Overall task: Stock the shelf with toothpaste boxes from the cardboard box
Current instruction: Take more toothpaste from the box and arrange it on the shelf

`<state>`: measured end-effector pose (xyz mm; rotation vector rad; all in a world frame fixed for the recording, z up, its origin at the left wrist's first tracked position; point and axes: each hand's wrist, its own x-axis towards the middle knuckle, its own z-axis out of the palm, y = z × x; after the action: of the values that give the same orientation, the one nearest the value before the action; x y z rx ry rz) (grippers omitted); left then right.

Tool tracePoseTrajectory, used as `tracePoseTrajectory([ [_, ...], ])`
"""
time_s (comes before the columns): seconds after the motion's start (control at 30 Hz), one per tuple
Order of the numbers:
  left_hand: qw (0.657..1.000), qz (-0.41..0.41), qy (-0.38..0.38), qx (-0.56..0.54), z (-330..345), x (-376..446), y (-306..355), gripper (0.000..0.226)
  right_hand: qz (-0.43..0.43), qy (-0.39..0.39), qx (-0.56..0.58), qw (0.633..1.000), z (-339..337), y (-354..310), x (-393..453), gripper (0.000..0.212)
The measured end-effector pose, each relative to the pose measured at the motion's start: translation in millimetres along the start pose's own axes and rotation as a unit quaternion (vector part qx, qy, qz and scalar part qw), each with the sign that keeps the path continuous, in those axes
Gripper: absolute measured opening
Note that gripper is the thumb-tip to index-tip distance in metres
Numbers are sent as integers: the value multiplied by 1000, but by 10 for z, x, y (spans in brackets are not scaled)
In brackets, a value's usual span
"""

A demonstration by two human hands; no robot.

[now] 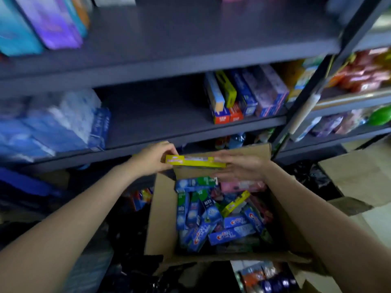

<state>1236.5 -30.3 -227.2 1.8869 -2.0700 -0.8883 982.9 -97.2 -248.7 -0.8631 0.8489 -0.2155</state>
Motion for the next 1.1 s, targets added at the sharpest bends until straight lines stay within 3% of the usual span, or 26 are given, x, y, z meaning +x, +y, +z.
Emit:
tracePoseTrajectory([
  [0.07, 989, 64, 89, 100, -341, -340, 101, 27, -71, 4, -3, 997, 325, -332, -189, 10],
  [0.17, 969, 105, 167, 151, -780, -780, 159, 45, -163, 4, -85, 983, 860, -776, -365, 19],
  [0.33, 964, 56, 255, -49, -1584, -1316, 233, 55, -275, -34, -178, 944, 1679, -1399, -600, 44],
  [0.47, 948, 38, 310, -55, -2009, -1627, 117, 64, -306, -49, -231, 922, 2123, -1695, -475, 50],
  [0.6, 938, -4, 348, 0, -2259, -1899, -184, 78, -359, 5, -444, 821, 2644, -1961, -327, 43],
  [0.73, 897, -14, 428, 111, -2532, -2078, -447, 68, -387, 10, -542, 746, 3173, -2241, -179, 42],
  [0.87, 849, -73, 512, 112, -2782, -2145, -629, 72, -408, 21, -551, 727, 3619, -2482, 3, 34],
  [0.97, 833, -117, 531, 101, -2836, -2159, -748, 72, -400, 24, -606, 687, 3852, -2602, 162, 34],
  [1.1, 801, -147, 578, 53, -2944, -2160, -802, 73, -428, 13, -603, 673, 4076, -2778, 343, 32],
])
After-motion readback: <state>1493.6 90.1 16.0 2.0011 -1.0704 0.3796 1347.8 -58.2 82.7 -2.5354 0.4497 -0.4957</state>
